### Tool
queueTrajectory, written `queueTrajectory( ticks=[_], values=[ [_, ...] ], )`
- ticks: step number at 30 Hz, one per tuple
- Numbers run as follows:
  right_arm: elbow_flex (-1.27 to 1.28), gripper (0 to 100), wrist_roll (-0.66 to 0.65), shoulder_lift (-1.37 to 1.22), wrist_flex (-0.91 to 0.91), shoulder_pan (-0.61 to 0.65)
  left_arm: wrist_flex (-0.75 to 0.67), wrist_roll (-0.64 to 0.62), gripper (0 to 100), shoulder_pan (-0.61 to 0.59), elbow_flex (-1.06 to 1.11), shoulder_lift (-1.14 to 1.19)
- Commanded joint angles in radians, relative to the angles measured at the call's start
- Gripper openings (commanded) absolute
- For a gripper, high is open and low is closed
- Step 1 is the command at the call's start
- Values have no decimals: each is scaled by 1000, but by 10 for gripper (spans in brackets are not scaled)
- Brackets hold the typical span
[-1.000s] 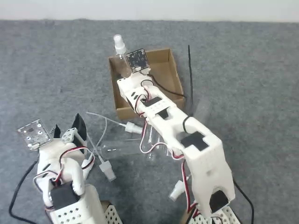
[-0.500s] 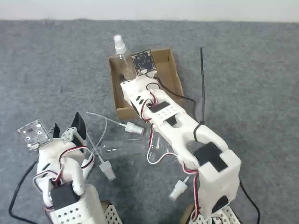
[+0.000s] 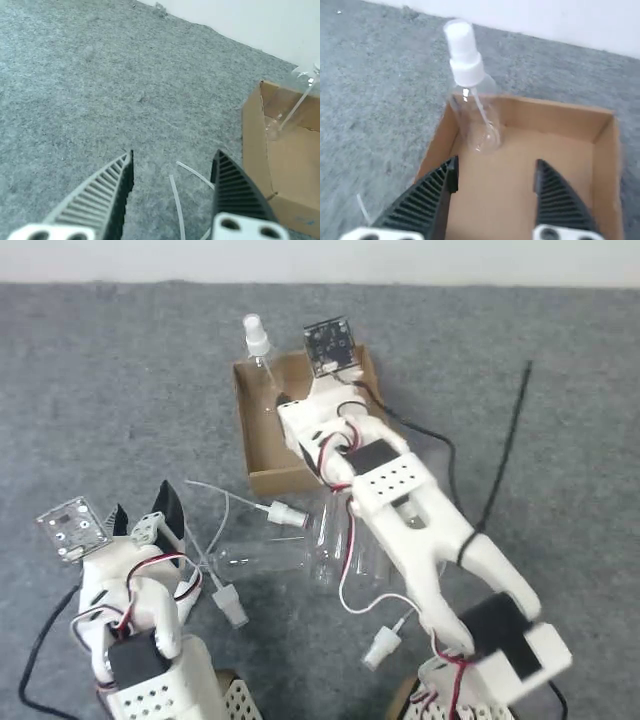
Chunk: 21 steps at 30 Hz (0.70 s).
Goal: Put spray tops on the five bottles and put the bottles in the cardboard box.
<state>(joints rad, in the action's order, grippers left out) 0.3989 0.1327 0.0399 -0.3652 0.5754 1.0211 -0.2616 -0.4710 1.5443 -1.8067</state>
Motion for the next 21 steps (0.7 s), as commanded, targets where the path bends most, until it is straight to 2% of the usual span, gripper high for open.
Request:
queueTrajectory(
  ticks=[1, 6, 12, 21],
  values=[
    [-9, 224, 2, 142, -139, -19, -34, -11, 238, 0, -10, -18],
    [-9, 226, -2, 223, -315, -19, -34, -11, 238, 0, -10, -18],
    [-9, 227, -170, 351, -570, 4, -49, -11, 238, 0, 1, -18],
    [-9, 227, -169, 458, -866, -12, -49, -11, 238, 0, 1, -18]
  ],
)
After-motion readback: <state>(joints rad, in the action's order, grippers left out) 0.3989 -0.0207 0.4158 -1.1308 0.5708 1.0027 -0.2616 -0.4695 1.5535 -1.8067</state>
